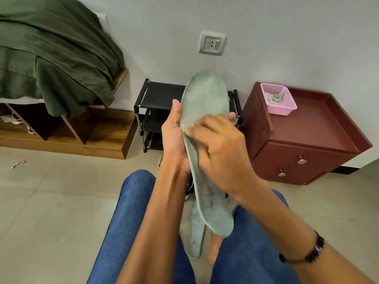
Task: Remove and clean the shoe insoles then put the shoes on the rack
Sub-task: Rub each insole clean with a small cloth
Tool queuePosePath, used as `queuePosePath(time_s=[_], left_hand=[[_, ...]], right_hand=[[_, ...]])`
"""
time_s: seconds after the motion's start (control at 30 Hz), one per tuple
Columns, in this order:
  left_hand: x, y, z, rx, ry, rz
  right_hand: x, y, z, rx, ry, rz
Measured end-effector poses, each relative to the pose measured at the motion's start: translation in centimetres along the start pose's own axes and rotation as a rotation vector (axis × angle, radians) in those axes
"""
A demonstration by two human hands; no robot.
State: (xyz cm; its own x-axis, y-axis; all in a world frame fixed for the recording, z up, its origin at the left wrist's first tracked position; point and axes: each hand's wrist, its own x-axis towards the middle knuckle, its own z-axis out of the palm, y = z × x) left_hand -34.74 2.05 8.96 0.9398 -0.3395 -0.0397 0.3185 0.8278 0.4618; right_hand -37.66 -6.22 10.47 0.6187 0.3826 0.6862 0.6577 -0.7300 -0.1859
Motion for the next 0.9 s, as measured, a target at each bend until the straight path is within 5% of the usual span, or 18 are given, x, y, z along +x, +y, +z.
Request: queuePosePath(time_s=[0.2,0.33,0.5,0.8,0.9], left_hand=[[0.3,0.0,0.3,-0.009,0.073,0.044],[0.3,-0.4,1.0,0.065,0.058,0.132],[0.3,-0.8,0.9,-0.022,0.005,0.150],[-0.7,0.5,1.3,0.031,-0.046,0.118],[-0.5,0.1,1.6,0.042,0.009,0.195]], right_hand=[[-0.4,1.5,-2.6,0.322,-0.101,0.076],[3.5,4.4,-3.8,0.062,0.076,0.125],[3.8,3.6,-0.7,-0.166,0.033,0.042],[0.0,0.3,-2.6,0.430,-0.112,0.245],[2.5,2.3,-4.0,0.263,0.038,0.231]])
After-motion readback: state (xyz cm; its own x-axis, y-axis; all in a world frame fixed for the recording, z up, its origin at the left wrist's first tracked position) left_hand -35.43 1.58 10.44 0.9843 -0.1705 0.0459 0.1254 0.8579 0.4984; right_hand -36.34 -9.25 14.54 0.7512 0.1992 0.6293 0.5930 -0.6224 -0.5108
